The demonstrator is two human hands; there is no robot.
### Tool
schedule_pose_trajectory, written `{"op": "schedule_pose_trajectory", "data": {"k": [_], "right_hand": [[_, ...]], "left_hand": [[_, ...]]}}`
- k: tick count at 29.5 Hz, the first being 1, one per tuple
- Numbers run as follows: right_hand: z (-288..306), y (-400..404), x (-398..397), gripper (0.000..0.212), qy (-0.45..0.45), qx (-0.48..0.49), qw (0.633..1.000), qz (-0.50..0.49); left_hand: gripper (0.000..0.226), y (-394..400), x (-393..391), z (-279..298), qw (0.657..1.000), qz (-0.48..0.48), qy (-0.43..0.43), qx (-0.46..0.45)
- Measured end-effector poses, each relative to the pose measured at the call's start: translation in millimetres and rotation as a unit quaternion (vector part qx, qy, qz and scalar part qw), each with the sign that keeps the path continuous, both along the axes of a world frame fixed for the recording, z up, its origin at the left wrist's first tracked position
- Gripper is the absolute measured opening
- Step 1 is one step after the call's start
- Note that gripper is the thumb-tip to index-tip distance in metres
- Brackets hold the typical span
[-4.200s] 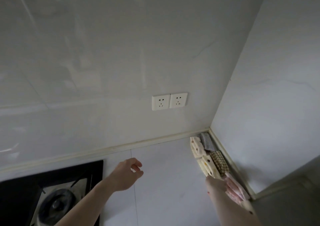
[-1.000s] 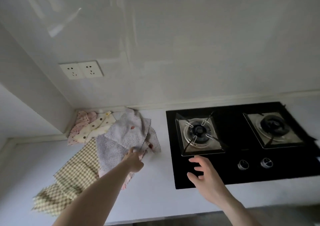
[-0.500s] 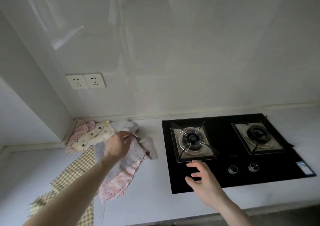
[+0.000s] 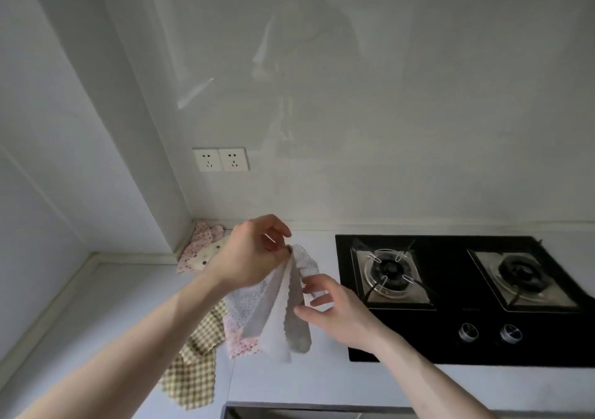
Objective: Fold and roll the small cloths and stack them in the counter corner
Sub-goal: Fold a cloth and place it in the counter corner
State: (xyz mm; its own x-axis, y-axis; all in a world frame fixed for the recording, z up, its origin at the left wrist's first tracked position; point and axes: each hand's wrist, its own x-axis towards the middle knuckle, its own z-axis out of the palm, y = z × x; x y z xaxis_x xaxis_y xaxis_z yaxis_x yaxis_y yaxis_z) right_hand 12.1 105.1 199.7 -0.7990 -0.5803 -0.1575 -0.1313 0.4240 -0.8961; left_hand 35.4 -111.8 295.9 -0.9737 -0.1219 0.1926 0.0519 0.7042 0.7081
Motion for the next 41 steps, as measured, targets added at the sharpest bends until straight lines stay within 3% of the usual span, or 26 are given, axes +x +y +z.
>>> {"op": "schedule_pose_trajectory", "data": {"k": [3,6,11,14,18,21,23,27,31,36,41], "right_hand": [[4,-9,9,0.055,0.004,0.000,1.000,0.019],[3,-10,15,0.038,0.015,0.011,1.000,0.012],[-7,-5,18,0.026,0.020,0.003,1.000,-0.024],[-12,-2,19,0.032,0.016,0.002,0.999,-0.038],[-16,-3,24,0.058,0.036,-0.004,0.998,-0.052],[-18,-4,28,0.056,0.051,-0.043,0.995,-0.079],[-22,-3,28,0.046,0.059,-0.047,0.992,-0.098],[-29,8,24,0.005,0.051,0.004,0.990,-0.128],[-24,21,28,0.007,0.023,-0.006,0.990,-0.139],[-9,15,43,0.045,0.003,0.001,1.000,-0.030],[-22,13,37,0.020,0.051,0.017,0.995,-0.080]], "left_hand": [[0.018,5,15,4,0.998,-0.040,-0.025,-0.042],[0.018,9,27,6,0.993,-0.080,-0.028,-0.078],[0.009,15,40,2,0.993,-0.080,-0.036,-0.073],[0.003,16,43,-4,0.994,-0.064,-0.043,-0.077],[0.009,24,47,-5,0.996,-0.040,-0.049,-0.065],[0.012,34,49,-4,0.997,-0.029,-0.060,-0.028],[0.012,38,49,-3,0.998,-0.027,-0.062,-0.006],[0.015,40,48,-4,0.998,-0.027,-0.055,0.005],[0.014,37,50,-4,0.998,-0.035,-0.051,-0.007],[0.014,40,52,-13,0.995,-0.066,-0.072,0.037],[0.016,43,55,-21,0.996,-0.074,-0.049,0.025]]}}
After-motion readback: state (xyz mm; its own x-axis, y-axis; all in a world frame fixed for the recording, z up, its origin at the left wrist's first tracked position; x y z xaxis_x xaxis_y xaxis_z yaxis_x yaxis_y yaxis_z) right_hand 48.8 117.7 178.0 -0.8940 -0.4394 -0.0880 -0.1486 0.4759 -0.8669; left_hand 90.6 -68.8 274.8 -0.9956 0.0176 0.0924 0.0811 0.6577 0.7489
